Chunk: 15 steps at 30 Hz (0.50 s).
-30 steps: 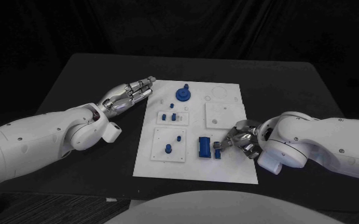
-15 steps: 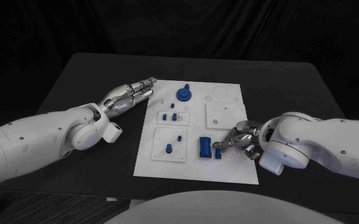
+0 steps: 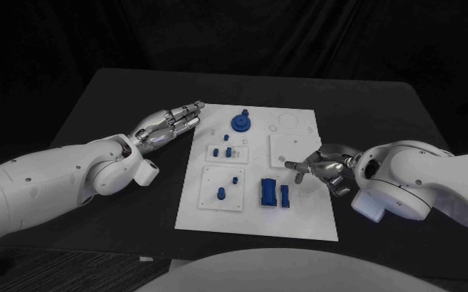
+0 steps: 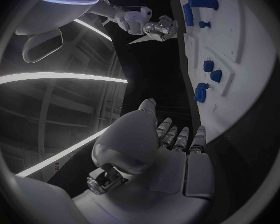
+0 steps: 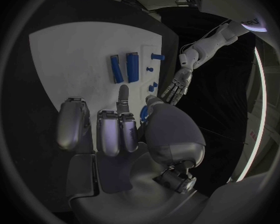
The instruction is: Assemble the parts on the task board
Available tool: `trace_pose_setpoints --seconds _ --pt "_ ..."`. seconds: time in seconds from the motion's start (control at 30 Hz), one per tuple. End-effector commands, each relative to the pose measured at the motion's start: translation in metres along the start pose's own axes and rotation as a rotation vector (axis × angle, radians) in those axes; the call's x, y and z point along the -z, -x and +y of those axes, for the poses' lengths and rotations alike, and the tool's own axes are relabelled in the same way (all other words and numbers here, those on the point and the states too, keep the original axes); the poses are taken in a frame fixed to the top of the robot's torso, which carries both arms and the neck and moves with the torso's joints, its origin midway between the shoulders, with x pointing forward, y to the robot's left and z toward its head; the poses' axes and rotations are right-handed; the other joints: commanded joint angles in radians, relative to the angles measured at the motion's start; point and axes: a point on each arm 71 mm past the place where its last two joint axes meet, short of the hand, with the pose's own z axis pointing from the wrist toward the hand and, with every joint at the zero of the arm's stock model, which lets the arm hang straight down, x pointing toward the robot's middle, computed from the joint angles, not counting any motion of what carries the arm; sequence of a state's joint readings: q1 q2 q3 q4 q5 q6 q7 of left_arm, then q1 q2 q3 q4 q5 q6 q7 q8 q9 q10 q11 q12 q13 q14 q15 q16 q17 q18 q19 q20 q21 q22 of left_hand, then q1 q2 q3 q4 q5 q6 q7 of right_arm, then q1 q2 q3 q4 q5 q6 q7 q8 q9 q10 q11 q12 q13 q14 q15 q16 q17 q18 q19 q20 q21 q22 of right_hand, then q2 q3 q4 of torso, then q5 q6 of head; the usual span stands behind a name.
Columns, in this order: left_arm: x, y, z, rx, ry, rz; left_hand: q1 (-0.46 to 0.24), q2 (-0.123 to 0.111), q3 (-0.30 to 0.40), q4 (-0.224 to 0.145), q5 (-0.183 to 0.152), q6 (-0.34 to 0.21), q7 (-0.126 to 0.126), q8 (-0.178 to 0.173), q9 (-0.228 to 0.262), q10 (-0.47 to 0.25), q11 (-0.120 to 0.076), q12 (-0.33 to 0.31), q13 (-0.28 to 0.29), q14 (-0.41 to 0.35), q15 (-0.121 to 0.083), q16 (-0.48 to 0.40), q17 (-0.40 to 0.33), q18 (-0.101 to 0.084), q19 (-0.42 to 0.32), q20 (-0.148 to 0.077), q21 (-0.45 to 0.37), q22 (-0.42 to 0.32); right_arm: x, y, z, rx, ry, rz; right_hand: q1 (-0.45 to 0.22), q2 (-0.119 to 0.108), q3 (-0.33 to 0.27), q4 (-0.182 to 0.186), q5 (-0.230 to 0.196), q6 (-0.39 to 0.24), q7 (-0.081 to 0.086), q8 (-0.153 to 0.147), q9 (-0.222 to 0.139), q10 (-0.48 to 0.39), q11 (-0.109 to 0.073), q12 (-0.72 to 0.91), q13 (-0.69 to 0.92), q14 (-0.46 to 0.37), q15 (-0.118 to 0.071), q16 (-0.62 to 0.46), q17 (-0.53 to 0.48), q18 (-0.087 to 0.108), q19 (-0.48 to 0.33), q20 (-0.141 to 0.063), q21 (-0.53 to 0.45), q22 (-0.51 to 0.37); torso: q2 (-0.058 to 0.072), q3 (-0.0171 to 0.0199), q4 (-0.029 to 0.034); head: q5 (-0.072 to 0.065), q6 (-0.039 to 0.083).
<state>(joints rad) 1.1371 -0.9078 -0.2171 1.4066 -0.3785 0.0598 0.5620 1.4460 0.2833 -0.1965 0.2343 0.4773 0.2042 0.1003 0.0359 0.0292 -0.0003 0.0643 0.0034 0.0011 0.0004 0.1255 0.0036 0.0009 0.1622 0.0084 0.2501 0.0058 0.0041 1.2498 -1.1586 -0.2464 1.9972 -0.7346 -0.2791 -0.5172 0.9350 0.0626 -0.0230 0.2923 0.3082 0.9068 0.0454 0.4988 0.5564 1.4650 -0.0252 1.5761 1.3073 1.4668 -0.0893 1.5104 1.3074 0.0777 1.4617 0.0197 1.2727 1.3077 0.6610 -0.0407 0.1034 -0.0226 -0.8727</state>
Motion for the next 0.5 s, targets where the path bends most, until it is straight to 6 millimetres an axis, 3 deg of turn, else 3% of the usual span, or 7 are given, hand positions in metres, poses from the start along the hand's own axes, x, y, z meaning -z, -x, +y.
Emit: trace_pose_setpoints --seconds 0.03,0.2,0.23,0.33,0.4,0.47,0.5 --pt "-0.001 -0.001 -0.001 0.0 -0.02 -0.001 0.01 0.002 0.005 -0.001 0.004 0.006 0.002 0.004 0.002 0.0 0.006 -0.003 -0.001 0.0 0.002 -0.004 -0.001 0.018 -0.002 0.007 0.001 0.001 0.004 0.008 0.012 0.02 0.203 -0.044 0.019 0.034 -0.032 0.0 -0.025 0.027 0.007 -0.059 -0.06 0.106 0.002 -0.005 0.264 0.07 0.003 0.007 0.059 -0.016 0.006 0.007 0.01 0.18 -0.001 -0.0021 0.0012 -0.006 0.0" --pt "-0.001 -0.001 -0.002 -0.005 -0.033 -0.009 0.004 0.001 0.004 0.003 -0.002 -0.001 -0.005 0.002 0.0 0.0 -0.001 -0.003 -0.001 0.0 -0.004 -0.004 -0.001 0.018 -0.002 0.007 0.0 0.001 0.004 0.013 0.012 0.068 0.302 -0.058 0.006 0.07 -0.103 -0.001 -0.087 0.041 0.025 -0.157 -0.149 0.106 0.017 -0.005 0.264 0.071 0.017 0.01 0.066 -0.019 0.01 0.018 0.028 0.185 0.0 0.0004 -0.0025 -0.002 0.0" --pt "-0.001 -0.001 -0.002 -0.006 -0.036 -0.011 0.002 -0.001 0.004 0.004 -0.002 -0.026 -0.034 -0.004 -0.003 0.0 -0.014 -0.003 -0.001 0.0 -0.005 -0.004 -0.001 0.018 -0.003 0.005 0.0 0.0 0.003 0.013 0.011 0.087 0.321 -0.063 -0.002 0.071 -0.12 0.0 -0.099 0.03 0.03 -0.18 -0.166 0.106 0.023 -0.005 0.264 0.071 0.022 0.01 0.067 -0.019 0.011 0.02 0.031 0.186 0.0 0.0004 -0.0026 -0.003 0.0" --pt "-0.001 0.0 -0.003 -0.01 -0.047 -0.017 -0.002 -0.002 0.003 0.008 -0.005 -0.057 -0.071 -0.012 -0.007 0.0 -0.01 -0.003 -0.001 0.0 -0.007 -0.004 -0.001 0.017 -0.003 0.002 -0.001 0.0 0.002 0.012 0.006 0.146 0.371 -0.079 0.009 0.053 -0.163 -0.001 -0.085 -0.008 0.044 -0.245 -0.216 0.106 0.027 -0.005 0.264 0.071 0.026 0.012 0.071 -0.021 0.012 0.027 0.04 0.188 -0.002 -0.0004 0.0021 -0.007 0.0" --pt "0.0 0.0 -0.004 -0.014 -0.058 -0.023 -0.005 -0.005 0.0 0.01 -0.007 -0.096 -0.125 -0.018 -0.011 0.0 -0.002 -0.003 -0.001 0.0 -0.007 -0.004 -0.001 0.017 -0.004 -0.001 -0.001 0.0 0.001 0.01 0.001 0.194 0.397 -0.091 0.006 0.054 -0.193 -0.001 -0.092 -0.056 0.023 -0.294 -0.253 0.106 0.003 -0.005 0.264 0.07 0.009 0.011 0.065 -0.02 0.012 0.016 0.043 0.188 -0.003 -0.0001 0.002 -0.006 0.0" --pt "0.0 0.001 -0.005 -0.018 -0.067 -0.029 -0.01 -0.008 -0.006 0.016 -0.013 -0.137 -0.158 -0.024 -0.017 0.0 -0.001 -0.003 -0.001 0.0 -0.007 -0.004 -0.001 0.017 -0.004 -0.003 -0.002 -0.001 -0.001 0.009 -0.001 0.225 0.41 -0.096 -0.001 0.067 -0.214 0.0 -0.112 -0.068 0.016 -0.315 -0.277 0.106 -0.005 -0.005 0.264 0.069 0.001 0.009 0.062 -0.021 0.012 0.007 0.044 0.188 -0.001 0.0008 -0.0005 -0.002 0.0" --pt "0.001 0.001 -0.005 -0.022 -0.075 -0.034 -0.012 -0.01 -0.011 0.021 -0.021 -0.167 -0.19 -0.029 -0.022 0.0 -0.004 -0.003 -0.001 0.0 -0.006 -0.004 -0.001 0.017 -0.004 -0.003 -0.002 -0.001 -0.002 0.008 -0.003 0.245 0.416 -0.095 -0.013 0.08 -0.235 0.0 -0.14 -0.075 0.011 -0.33 -0.297 0.106 -0.009 -0.005 0.264 0.069 -0.003 0.009 0.061 -0.021 0.012 0.002 0.046 0.189 -0.001 0.0013 -0.0014 -0.002 0.0"
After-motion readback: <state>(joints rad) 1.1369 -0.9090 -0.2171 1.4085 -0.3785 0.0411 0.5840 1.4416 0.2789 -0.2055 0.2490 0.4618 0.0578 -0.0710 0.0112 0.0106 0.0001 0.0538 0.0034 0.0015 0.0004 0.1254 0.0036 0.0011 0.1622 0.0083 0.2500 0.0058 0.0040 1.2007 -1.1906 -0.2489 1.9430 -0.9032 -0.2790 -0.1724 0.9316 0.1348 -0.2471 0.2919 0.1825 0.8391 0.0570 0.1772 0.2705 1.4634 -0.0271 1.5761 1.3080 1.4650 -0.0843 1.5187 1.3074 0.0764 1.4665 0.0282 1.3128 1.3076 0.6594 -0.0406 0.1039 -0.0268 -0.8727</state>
